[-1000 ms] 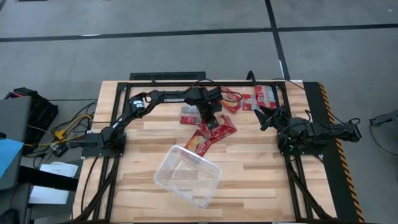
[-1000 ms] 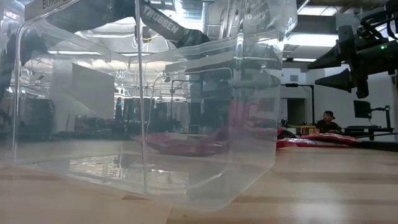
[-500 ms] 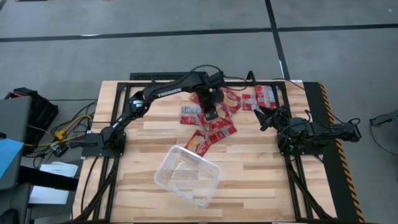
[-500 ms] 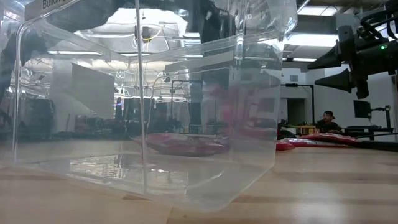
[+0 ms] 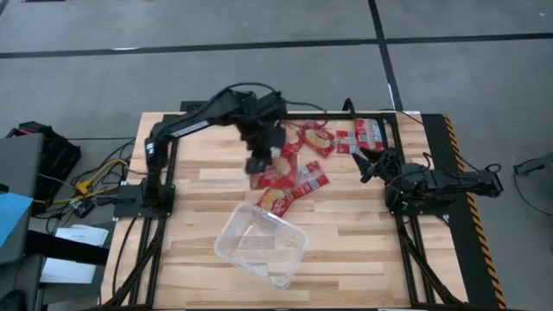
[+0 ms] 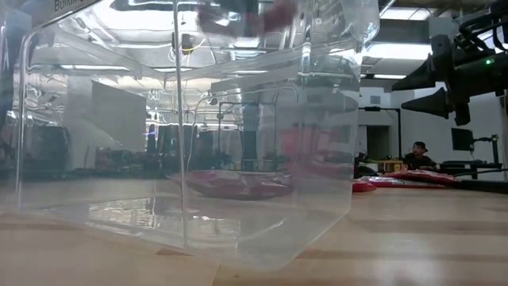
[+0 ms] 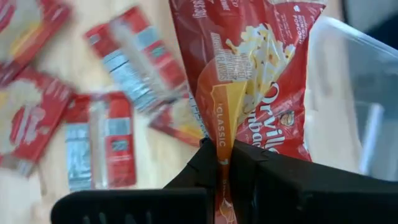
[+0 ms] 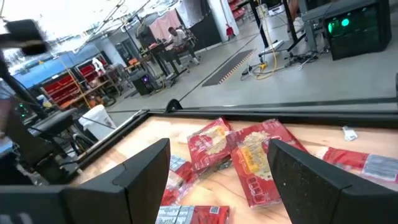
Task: Sort popcorn bags into baskets
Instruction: Put the red popcorn bag into the container
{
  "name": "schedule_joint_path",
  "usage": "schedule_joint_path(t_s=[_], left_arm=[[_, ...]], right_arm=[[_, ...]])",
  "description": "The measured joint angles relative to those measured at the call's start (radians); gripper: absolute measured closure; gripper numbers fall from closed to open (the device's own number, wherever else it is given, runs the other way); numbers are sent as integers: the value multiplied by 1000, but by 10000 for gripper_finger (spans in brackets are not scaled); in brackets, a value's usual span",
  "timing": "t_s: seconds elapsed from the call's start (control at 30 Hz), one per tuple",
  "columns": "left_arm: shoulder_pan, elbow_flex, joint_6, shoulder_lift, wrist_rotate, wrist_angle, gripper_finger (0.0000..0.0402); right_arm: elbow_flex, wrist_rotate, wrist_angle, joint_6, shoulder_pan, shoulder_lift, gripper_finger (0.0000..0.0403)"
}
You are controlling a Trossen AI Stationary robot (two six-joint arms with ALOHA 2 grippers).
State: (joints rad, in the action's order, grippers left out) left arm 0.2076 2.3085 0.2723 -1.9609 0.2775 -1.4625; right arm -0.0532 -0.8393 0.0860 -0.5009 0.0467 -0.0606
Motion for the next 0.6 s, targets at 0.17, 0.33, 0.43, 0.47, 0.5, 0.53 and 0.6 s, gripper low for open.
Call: schedule_joint_path(t_s=[0.17,0.33,0.43,0.47,0.5,0.53,0.6], left_arm=[[-138,0,4,40,-4,8,401],[-279,0,20,35,-78,-18,401],[-341,-2,21,27,-103,-56,401],[-361,-6,19,24,-103,-49,401],[-379,-11,19,21,-105,-40,401],[-399,-23,19,19,-107,-34,401],[-432,-71,1,16,-111,-18,401]], right_arm=[[0,3,0,6,0,-9,107],[0,3,0,-4,0,-15,107],[0,3,0,-22,0,-14,107],[0,3,0,-29,0,-14,107],[0,3,0,-30,0,-14,107],[0,3,0,-30,0,-14,107],[0,3,0,-30,0,-14,107]])
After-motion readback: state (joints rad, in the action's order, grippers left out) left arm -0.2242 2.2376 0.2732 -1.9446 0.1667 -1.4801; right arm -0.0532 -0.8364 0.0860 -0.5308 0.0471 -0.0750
